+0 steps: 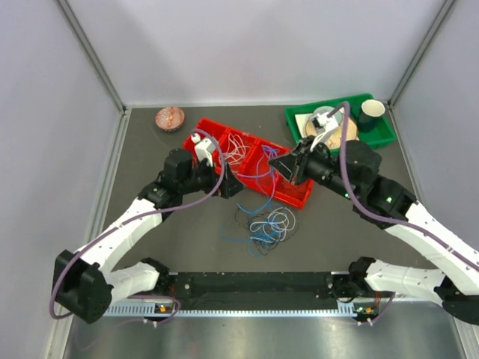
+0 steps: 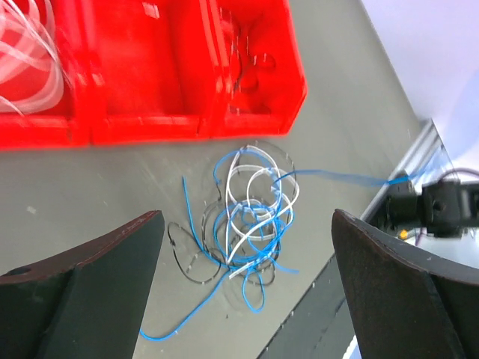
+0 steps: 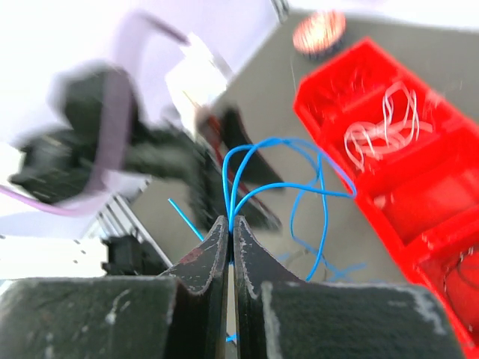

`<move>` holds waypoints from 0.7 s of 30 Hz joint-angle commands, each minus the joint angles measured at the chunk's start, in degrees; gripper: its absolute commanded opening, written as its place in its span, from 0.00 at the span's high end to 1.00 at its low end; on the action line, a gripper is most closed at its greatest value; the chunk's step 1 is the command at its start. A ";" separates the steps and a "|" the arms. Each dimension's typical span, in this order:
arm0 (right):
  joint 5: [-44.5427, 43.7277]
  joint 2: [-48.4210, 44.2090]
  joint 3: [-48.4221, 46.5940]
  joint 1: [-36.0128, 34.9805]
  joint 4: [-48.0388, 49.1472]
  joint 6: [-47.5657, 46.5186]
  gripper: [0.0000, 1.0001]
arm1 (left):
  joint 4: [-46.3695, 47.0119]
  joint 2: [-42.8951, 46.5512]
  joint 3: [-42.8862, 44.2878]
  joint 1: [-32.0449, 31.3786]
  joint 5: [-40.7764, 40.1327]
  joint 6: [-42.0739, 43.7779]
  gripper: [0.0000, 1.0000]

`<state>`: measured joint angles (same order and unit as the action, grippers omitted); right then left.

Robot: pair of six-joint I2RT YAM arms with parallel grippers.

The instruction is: Untangle the cables

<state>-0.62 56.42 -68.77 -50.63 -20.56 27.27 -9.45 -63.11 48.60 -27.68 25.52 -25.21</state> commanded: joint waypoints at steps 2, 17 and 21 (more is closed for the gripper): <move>-1.40 -2.02 -4.97 -0.70 2.80 -1.43 1.00 | 16.03 -2.00 -5.35 -0.61 7.35 -3.08 0.01; -2.63 -2.19 -5.85 -0.70 2.80 -1.51 1.00 | 42.05 -18.97 -10.54 -17.05 -8.72 -5.20 0.06; -2.98 -2.46 -6.11 -0.70 2.80 -1.51 1.00 | 45.13 -23.19 -9.93 -18.11 -12.42 -5.55 0.07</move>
<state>-2.90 54.81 -71.81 -50.63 -19.46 26.55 25.15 -83.88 38.39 -44.99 18.76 -30.22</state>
